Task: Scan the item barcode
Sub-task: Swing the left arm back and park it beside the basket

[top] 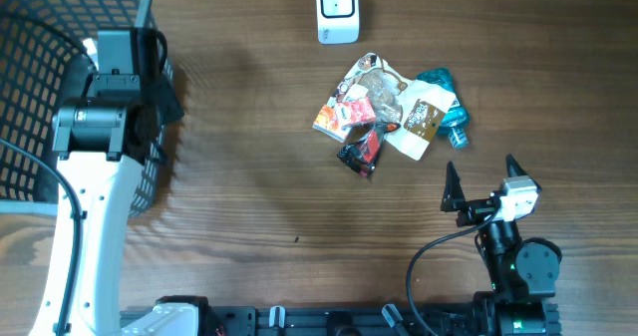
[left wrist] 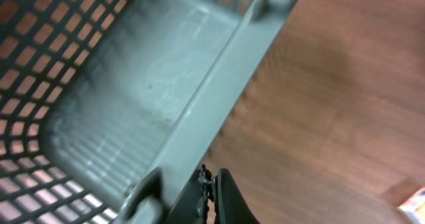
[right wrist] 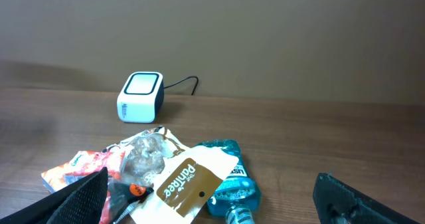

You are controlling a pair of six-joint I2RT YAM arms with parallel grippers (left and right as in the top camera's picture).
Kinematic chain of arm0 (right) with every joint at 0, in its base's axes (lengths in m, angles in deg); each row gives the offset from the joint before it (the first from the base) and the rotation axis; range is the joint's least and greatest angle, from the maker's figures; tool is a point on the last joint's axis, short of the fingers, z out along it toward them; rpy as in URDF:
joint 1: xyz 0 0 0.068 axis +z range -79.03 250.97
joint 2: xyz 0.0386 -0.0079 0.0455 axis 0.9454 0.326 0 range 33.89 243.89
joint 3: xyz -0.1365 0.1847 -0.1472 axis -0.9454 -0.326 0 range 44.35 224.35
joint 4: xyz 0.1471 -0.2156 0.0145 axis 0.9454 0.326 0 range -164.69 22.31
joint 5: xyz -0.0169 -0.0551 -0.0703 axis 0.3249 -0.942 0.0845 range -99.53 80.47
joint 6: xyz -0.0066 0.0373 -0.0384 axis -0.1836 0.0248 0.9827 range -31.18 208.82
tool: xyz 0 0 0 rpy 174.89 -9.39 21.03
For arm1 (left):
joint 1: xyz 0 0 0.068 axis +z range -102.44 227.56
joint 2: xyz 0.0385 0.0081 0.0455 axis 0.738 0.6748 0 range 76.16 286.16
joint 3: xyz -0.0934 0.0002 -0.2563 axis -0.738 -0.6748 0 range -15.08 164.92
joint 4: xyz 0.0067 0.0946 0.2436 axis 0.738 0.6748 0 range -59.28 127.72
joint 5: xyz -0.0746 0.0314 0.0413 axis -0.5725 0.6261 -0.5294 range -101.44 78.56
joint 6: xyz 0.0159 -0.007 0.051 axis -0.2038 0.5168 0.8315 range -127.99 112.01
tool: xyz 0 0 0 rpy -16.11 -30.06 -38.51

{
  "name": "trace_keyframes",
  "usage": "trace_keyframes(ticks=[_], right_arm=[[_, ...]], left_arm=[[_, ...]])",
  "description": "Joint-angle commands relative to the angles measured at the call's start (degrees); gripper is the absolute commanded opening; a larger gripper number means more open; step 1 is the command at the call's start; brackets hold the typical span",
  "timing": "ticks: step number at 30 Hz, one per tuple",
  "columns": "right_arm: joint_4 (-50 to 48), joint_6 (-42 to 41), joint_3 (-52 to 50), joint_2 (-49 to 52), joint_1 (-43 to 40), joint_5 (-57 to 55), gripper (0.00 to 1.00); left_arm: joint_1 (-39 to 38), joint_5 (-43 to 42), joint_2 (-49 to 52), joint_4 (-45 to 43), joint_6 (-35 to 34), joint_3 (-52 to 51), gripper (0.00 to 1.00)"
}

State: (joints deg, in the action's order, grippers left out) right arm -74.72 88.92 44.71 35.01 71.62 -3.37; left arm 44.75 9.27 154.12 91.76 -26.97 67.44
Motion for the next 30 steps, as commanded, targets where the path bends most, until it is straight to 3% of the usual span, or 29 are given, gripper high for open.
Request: trace_keyframes(ticks=[1,3,9,18,25,30], right_arm=[[-0.2,-0.3,0.0,-0.3,-0.2,-0.2,1.00],[-0.2,-0.2,0.0,-0.3,-0.2,-0.2,1.00],[-0.2,-0.2,0.0,-0.3,-0.2,-0.2,1.00],[-0.2,-0.3,0.0,-0.3,-0.2,-0.2,1.00],[-0.2,-0.2,0.0,-0.3,-0.2,-0.2,1.00],[-0.2,-0.2,0.0,-0.3,-0.2,-0.2,1.00]], left_arm=[[0.4,-8.9,0.1,-6.7,2.1,0.0,0.04],[0.4,-12.7,0.8,-12.3,5.1,0.0,0.04],[1.2,-12.7,9.0,-19.3,12.4,0.0,0.04],[7.8,-12.7,10.9,-23.8,12.6,0.0,0.04],[7.9,-12.8,10.1,-26.6,11.0,0.0,0.04],[7.9,-19.0,3.9,-28.1,8.7,0.0,0.04]])
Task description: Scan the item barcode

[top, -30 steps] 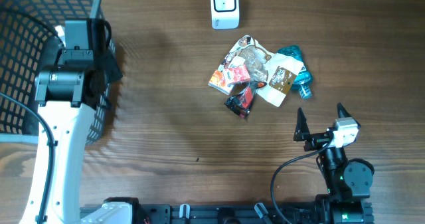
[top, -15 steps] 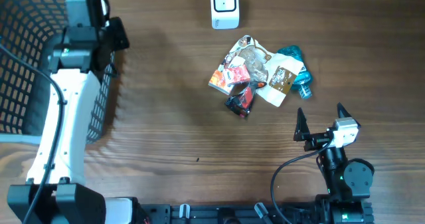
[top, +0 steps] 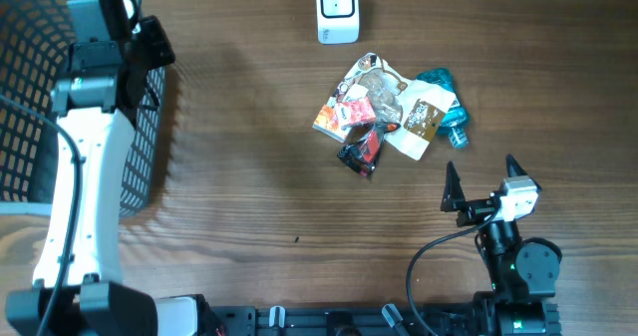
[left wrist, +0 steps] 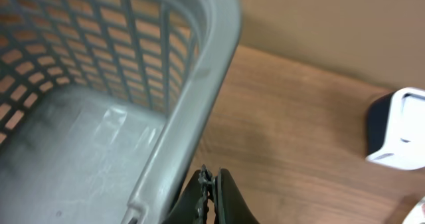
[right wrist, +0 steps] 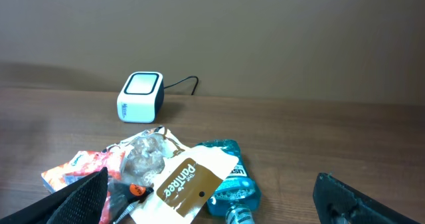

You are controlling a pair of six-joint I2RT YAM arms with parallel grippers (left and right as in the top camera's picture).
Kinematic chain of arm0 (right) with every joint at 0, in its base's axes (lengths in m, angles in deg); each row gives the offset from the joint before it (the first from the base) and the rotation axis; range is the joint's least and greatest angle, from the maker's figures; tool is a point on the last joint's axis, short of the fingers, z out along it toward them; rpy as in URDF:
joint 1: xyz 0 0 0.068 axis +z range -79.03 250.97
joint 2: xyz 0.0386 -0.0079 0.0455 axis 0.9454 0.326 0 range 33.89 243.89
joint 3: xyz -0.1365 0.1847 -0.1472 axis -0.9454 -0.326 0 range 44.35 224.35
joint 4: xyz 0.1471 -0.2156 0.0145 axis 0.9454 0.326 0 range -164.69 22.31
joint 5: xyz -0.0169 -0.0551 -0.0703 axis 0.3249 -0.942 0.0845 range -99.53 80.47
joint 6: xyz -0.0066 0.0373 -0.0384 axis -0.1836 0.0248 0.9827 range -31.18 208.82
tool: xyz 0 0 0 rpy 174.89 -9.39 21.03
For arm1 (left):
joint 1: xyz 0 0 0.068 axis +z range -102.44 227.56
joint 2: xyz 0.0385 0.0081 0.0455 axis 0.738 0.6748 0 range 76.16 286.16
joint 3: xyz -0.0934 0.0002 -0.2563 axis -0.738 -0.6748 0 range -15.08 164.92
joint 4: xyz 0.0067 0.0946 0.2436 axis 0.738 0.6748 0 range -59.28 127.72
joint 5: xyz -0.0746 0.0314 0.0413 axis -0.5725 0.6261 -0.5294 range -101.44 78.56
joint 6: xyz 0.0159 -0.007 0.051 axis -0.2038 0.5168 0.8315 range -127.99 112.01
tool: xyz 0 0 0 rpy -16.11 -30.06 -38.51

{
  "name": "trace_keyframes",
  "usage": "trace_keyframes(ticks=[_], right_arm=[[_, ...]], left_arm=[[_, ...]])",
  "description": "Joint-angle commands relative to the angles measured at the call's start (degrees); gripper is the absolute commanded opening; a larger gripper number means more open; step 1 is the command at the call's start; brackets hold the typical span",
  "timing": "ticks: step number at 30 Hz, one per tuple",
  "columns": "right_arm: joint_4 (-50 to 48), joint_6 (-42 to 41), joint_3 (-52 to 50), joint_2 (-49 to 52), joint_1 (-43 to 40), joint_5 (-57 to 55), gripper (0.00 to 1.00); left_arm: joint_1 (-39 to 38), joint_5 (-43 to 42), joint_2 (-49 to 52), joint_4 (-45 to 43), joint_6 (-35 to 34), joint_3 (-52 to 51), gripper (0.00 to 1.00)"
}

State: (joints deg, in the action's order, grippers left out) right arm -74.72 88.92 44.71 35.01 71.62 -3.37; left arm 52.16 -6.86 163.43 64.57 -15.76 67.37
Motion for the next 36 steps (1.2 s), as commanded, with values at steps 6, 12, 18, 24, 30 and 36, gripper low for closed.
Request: trace_keyframes(ticks=[6,12,18,24,30,36], right_arm=[[-0.2,-0.2,0.0,-0.3,-0.2,-0.2,1.00],[-0.2,-0.2,0.0,-0.3,-0.2,-0.2,1.00],[-0.2,-0.3,0.0,-0.3,-0.2,-0.2,1.00],[-0.2,-0.2,0.0,-0.3,-0.2,-0.2,1.00],[-8.1,-31.1,0.0,-0.3,-0.2,21.6,1.00],[-25.9,-54.9,3.5,-0.2,-0.2,24.5,1.00]], left_arm=[[-0.4,-19.9,-17.2,2.8,-10.4,0.1,0.30],[-9.4,-38.0,-16.1,10.8,-17.1,0.1,1.00],[-24.8,-35.0,-8.3,19.6,-16.5,0.1,1.00],[-24.1,-8.7,-8.1,24.3,-22.2,0.1,1.00],[-23.5,0.2,-8.0,28.4,-27.2,0.1,1.00],[-23.2,0.3,-7.9,29.8,-27.2,0.1,1.00]])
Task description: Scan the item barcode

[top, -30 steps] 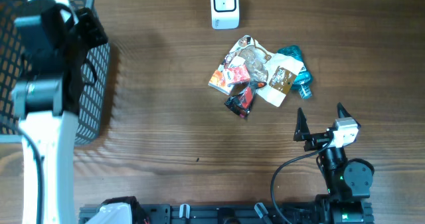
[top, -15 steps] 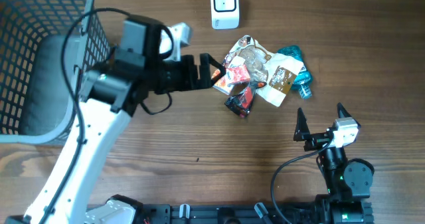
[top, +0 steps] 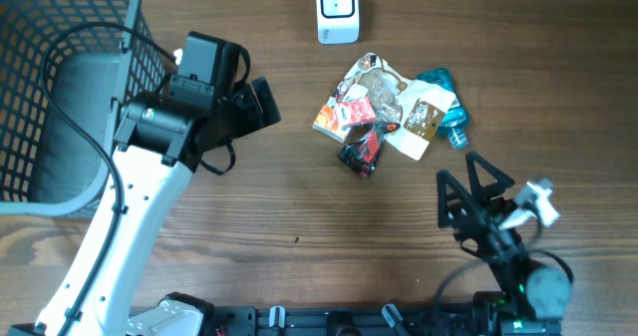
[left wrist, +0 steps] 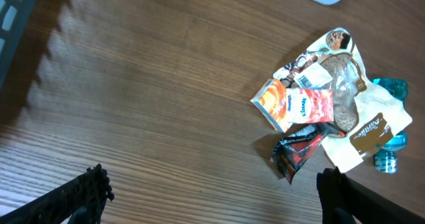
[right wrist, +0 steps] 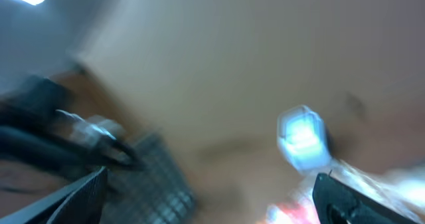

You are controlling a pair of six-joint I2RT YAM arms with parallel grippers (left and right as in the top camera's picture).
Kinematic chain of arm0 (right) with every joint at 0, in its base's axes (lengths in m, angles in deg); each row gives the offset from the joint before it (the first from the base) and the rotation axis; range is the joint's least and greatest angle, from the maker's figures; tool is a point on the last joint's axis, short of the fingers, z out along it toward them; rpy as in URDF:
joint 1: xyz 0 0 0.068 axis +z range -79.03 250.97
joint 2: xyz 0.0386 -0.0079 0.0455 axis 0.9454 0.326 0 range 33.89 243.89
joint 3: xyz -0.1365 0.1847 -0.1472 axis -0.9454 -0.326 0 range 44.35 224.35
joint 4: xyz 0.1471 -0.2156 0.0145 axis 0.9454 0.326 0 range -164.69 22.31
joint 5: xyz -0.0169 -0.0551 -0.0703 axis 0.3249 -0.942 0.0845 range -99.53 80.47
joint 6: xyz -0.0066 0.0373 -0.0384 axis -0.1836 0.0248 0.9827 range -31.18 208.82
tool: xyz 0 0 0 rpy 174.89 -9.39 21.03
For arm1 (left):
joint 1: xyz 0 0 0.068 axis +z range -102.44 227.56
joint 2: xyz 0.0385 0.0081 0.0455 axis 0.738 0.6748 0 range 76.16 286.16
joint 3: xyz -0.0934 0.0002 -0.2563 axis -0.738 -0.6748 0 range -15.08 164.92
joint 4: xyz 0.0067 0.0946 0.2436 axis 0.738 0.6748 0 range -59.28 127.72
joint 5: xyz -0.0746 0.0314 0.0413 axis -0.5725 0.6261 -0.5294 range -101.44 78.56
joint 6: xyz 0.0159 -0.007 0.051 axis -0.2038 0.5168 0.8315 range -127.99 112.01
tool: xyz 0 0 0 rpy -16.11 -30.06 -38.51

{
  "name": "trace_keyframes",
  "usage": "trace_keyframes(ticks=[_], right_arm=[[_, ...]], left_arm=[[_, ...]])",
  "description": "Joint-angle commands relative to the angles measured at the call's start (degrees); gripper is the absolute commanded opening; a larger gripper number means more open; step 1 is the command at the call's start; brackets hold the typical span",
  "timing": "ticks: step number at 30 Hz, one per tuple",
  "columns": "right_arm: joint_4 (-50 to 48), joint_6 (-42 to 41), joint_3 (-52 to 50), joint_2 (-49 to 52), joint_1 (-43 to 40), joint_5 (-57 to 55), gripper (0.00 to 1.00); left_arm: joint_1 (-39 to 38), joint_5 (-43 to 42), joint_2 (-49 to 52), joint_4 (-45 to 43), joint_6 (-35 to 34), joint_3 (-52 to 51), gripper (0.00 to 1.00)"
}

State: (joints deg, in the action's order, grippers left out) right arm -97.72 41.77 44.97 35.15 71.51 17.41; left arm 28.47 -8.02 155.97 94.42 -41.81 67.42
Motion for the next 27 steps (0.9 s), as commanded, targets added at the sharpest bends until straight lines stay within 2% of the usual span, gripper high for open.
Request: trace_keyframes(ticks=[1,2,4,5,8,10,12,14,16,18,22,23,25,26,27], right_arm=[[-0.2,-5.0,7.4,0.7,-0.2,3.6,1.00],[4.0,-1.9,11.2,2.2,-0.2,3.5,1.00],[20.5,9.6,23.7,9.6,-0.1,3.1,1.00],[31.0,17.7,32.1,16.4,-0.1,3.1,1.00],[53.3,31.2,53.2,36.6,-0.1,3.1,1.00],[57.1,29.5,60.8,46.3,-0.1,4.5,1.00],[53.9,27.1,62.0,53.3,-0.1,10.1,1.00],[54.6,27.2,62.2,58.5,0.0,9.6,1.00],[64.5,27.9,65.6,67.8,0.1,3.6,1.00],[71.6,33.0,69.9,75.2,1.0,1.7,1.00],[72.8,27.8,71.3,86.4,5.9,1.3,1.00],[72.3,27.4,71.3,88.1,7.5,0.8,0.97],[71.7,24.3,71.3,91.6,11.6,-5.5,0.83],[72.2,18.8,71.2,93.7,14.5,-12.6,0.77],[71.8,13.7,71.1,96.1,17.7,-17.9,0.77]], left_arm=[[0.7,1.4,-0.3,-0.6,-1.2,0.0,1.00],[0.6,1.7,-0.3,-1.1,-1.2,0.0,1.00],[0.6,2.5,-0.1,-1.5,-1.2,0.0,1.00],[0.6,2.5,-0.1,-1.4,-1.2,0.0,1.00],[0.6,2.5,-0.1,-1.4,-1.2,0.0,1.00],[0.6,2.4,-0.2,-1.4,-1.2,0.0,1.00],[0.6,2.5,-0.2,-1.4,-1.2,0.0,1.00],[0.6,2.5,-0.2,-1.4,-1.2,0.0,1.00],[0.6,2.5,-0.1,-1.4,-1.2,0.0,1.00],[0.6,2.5,-0.2,-1.4,-1.2,0.0,1.00],[0.6,2.5,-0.2,-1.4,-1.2,0.0,1.00],[0.6,2.5,-0.2,-1.4,-1.2,0.0,1.00],[0.6,2.5,-0.2,-1.4,-1.2,0.0,1.00],[0.6,2.4,-0.2,-1.4,-1.2,0.0,1.00],[0.6,2.5,-0.2,-1.4,-1.2,0.0,1.00]])
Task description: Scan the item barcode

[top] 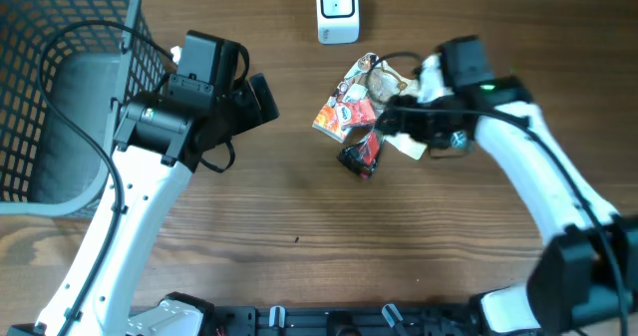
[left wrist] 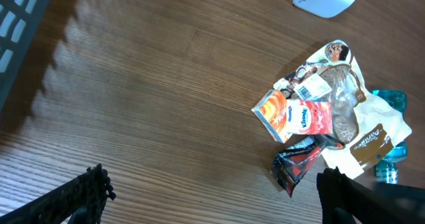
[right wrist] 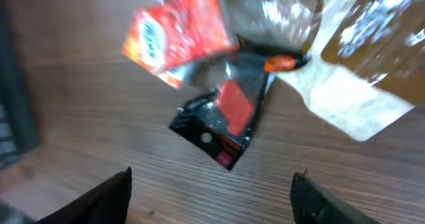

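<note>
A pile of packets lies mid-table: an orange packet (right wrist: 176,34), a black and red packet (right wrist: 226,117), a clear bag (right wrist: 279,11) and a white and brown pouch (right wrist: 358,71). The white scanner (top: 337,10) stands at the far edge behind them. My right gripper (right wrist: 211,197) hangs open above the pile, over the black packet, and holds nothing. My left gripper (left wrist: 212,201) is open too, left of the pile (left wrist: 312,117), facing it from a distance. A blue bottle (left wrist: 386,94) shows at the pile's right edge.
A grey mesh basket (top: 130,17) fills the far left corner, behind my left arm. The scanner's cable (top: 399,57) runs rightwards behind the pile. Bare wood lies between the left gripper (top: 261,99) and the packets.
My right arm has left the near right edge and now reaches over the pile, jaws open, camera looking down on the black packet. The left arm has hardly moved.
At first my left gripper was shut at the basket's rim, and a second later still there, further back. The right arm rested open at the near right. Then the left gripper stood open facing the pile while the right arm was swinging; now the right gripper is over the packets.
</note>
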You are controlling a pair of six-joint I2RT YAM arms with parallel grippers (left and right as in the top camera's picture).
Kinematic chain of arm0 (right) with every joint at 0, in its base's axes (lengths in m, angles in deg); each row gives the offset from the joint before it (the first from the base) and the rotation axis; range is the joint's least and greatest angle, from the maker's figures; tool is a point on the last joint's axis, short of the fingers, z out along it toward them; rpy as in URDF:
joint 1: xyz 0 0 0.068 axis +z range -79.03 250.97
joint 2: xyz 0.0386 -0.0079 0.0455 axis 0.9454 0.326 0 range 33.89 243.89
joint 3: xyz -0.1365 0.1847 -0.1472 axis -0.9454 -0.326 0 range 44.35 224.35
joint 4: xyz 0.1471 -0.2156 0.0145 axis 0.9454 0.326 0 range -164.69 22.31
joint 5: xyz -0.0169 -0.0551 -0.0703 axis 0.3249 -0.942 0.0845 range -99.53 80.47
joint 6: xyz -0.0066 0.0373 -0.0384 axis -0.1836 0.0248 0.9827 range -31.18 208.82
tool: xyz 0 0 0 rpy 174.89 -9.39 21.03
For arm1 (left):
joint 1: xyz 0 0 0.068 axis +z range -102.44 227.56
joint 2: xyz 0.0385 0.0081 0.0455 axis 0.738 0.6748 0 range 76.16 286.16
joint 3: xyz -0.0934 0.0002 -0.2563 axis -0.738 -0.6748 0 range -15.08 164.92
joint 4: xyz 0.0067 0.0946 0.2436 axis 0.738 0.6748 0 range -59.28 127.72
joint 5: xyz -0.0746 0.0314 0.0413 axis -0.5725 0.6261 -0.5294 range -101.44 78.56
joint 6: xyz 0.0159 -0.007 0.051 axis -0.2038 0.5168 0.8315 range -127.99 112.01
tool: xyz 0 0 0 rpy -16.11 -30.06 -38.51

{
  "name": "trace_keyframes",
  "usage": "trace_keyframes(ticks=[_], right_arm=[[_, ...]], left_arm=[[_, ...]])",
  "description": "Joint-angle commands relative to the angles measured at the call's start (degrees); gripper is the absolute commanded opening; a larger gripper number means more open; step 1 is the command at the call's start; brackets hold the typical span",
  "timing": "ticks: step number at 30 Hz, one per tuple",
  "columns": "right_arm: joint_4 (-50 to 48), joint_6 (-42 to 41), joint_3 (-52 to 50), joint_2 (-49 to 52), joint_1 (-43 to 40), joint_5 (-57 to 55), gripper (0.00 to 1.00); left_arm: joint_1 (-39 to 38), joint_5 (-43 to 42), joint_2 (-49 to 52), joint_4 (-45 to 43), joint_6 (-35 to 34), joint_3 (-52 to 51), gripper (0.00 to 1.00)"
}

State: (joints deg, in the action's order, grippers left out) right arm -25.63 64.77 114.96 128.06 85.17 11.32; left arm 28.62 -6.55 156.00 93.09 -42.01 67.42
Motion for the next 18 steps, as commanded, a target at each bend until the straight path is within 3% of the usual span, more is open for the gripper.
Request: trace_keyframes(ticks=[1,10,14,15,17,18], right_arm=[[-1.5,-11.3,1.1,4.8,6.0,-13.9,0.76],[-8.5,-14.0,1.1,15.4,9.3,-15.3,0.56],[-10.9,-13.5,1.0,18.3,9.2,-16.1,0.57],[-11.1,-13.5,1.0,18.6,9.3,-16.2,0.54],[-11.1,-13.4,1.0,18.7,9.2,-17.5,0.36],[-11.1,-13.5,1.0,18.7,9.2,-17.4,0.34]], left_arm=[[0.5,1.0,-0.2,-0.1,-1.0,0.0,1.00],[0.5,1.0,-0.2,-0.1,-1.0,0.0,1.00],[0.5,1.0,-0.2,-0.1,-1.0,0.0,1.00],[0.5,1.0,-0.2,-0.1,-1.0,0.0,1.00],[0.5,1.0,-0.2,-0.1,-1.0,0.0,1.00],[0.5,1.0,-0.2,-0.1,-1.0,0.0,1.00]])
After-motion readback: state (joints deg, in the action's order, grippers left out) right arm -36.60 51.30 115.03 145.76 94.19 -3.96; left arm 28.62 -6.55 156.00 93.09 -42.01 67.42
